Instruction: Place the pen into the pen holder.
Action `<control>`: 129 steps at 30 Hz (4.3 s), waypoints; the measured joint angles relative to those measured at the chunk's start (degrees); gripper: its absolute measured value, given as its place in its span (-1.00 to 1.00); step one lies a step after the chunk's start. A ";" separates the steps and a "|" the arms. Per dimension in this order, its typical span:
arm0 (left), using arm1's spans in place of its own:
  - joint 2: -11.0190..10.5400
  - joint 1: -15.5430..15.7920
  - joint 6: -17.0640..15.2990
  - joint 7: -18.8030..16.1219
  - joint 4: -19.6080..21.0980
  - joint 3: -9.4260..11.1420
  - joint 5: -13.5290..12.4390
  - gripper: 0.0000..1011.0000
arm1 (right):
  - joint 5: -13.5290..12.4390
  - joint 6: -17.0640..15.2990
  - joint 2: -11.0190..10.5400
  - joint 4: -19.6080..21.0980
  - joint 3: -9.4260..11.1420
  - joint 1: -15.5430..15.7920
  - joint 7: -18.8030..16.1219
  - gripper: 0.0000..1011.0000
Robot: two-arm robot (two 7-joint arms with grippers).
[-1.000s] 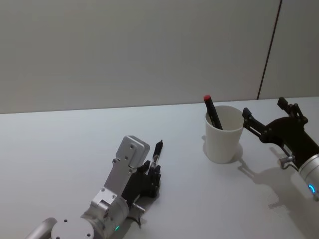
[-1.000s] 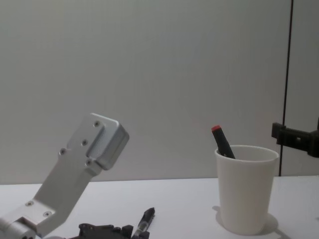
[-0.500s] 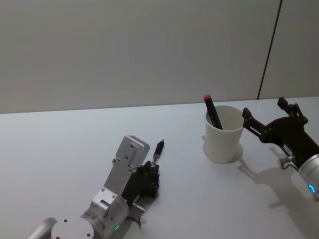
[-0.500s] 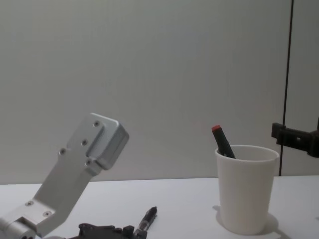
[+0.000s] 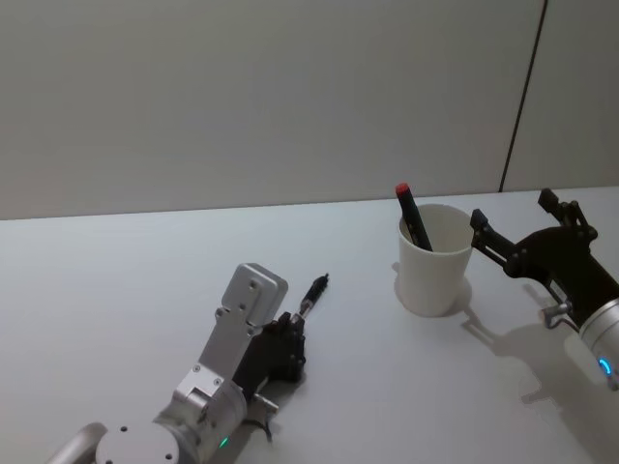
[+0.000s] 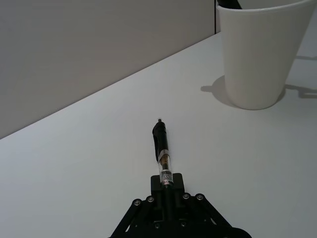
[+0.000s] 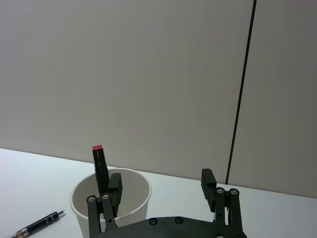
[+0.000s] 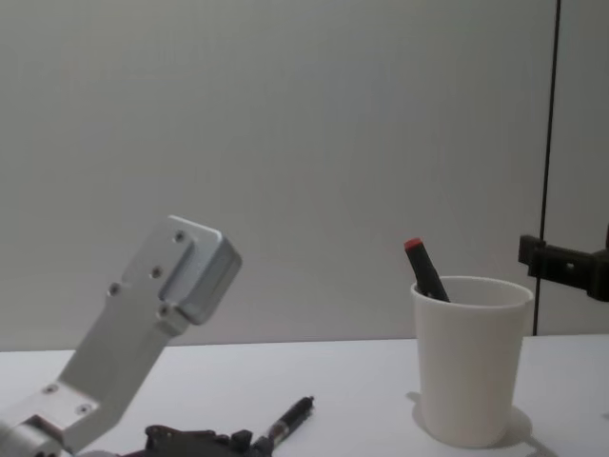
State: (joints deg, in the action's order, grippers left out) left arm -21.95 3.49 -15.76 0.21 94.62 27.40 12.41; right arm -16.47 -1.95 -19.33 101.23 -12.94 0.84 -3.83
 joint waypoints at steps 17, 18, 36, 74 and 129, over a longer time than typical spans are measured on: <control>-0.67 0.23 4.43 0.11 -0.24 -1.76 0.87 -0.73 | 0.00 0.00 0.00 0.00 0.00 0.00 0.00 0.98; -0.68 0.23 4.94 0.14 -0.24 -1.84 1.09 -0.73 | 0.00 0.00 0.00 0.00 0.00 0.00 0.00 0.98; -1.07 0.60 18.36 3.37 1.68 -4.35 6.84 -0.73 | 0.00 0.00 0.00 0.00 0.00 0.00 0.00 0.98; 2.15 5.97 36.53 16.60 6.92 -6.91 15.30 -0.73 | -4.27 -0.31 1.32 -0.66 -0.80 -0.10 -4.73 0.98; 2.66 6.70 38.14 18.09 7.46 -7.09 16.19 -0.73 | -45.16 -11.96 4.03 4.87 0.45 -7.18 -21.88 0.98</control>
State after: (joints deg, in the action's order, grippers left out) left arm -19.29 10.18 22.38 18.30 102.08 20.31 28.60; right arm -61.62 -13.91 -15.31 106.09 -12.48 -6.34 -25.71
